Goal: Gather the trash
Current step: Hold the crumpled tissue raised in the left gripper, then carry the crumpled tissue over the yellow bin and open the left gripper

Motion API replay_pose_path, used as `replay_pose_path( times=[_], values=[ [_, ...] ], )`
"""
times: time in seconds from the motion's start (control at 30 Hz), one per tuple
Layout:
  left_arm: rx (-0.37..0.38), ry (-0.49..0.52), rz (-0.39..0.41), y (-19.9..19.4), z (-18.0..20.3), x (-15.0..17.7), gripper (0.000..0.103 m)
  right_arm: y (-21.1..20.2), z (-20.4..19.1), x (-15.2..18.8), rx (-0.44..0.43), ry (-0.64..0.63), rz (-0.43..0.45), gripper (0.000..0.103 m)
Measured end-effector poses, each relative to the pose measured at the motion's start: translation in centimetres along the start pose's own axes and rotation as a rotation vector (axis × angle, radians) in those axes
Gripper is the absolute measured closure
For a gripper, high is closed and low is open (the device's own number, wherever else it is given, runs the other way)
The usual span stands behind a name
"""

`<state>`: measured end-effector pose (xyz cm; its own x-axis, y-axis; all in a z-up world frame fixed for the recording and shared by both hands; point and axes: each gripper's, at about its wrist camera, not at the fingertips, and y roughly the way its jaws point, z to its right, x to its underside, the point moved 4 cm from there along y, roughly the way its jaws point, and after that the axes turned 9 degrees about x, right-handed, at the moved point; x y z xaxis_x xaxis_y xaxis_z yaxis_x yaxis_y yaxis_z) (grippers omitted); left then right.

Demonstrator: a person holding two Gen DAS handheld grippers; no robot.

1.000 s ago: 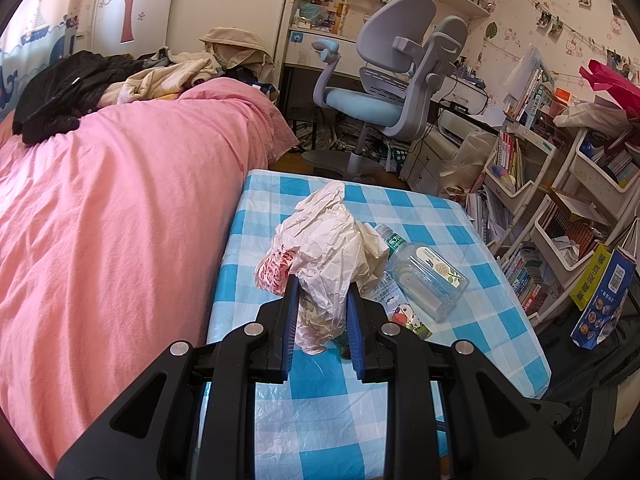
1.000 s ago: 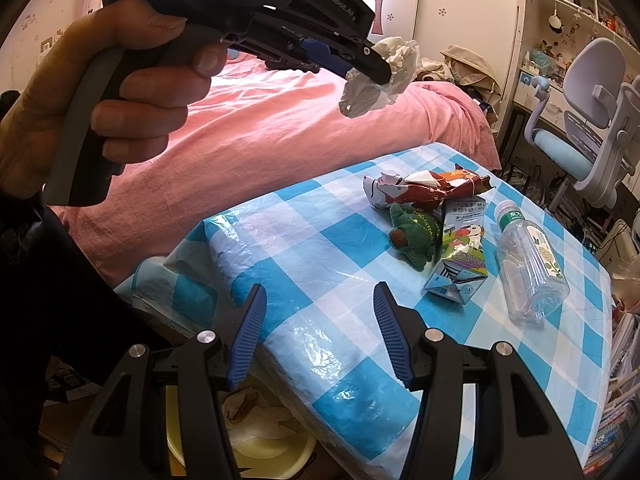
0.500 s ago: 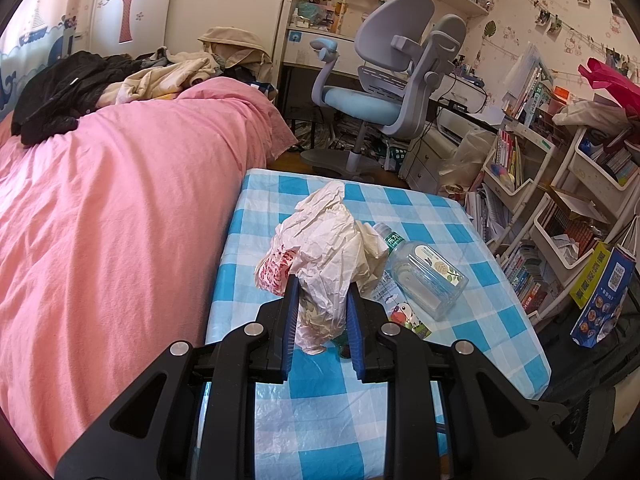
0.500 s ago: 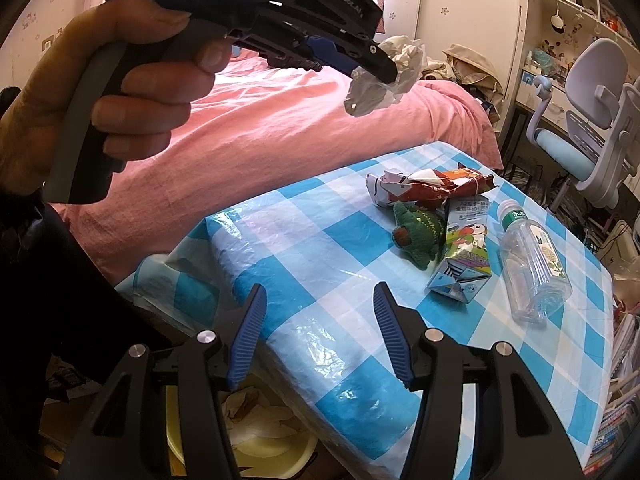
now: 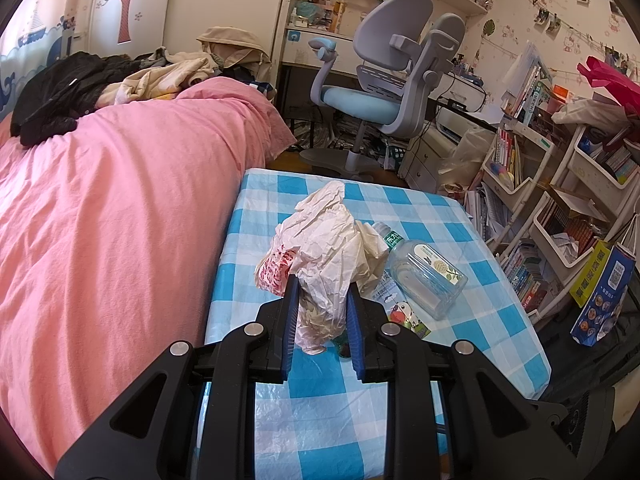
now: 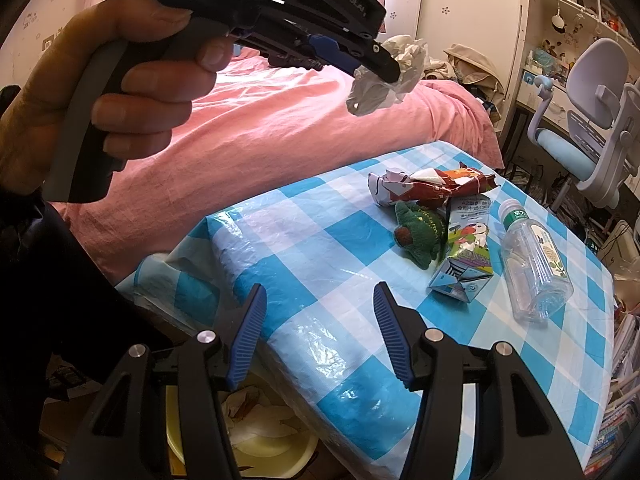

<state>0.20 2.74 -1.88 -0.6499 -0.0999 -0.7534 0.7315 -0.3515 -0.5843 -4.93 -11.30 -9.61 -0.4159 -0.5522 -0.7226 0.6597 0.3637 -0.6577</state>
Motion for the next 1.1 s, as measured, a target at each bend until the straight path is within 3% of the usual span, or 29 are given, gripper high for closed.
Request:
replay_pose_path(
  times=[1.1],
  values=[
    [-0.002, 0.002, -0.001, 0.05, 0.26, -0.01, 0.082, 0.05, -0.16, 0.06, 0.001, 0.0, 0.0, 0.049]
  ],
)
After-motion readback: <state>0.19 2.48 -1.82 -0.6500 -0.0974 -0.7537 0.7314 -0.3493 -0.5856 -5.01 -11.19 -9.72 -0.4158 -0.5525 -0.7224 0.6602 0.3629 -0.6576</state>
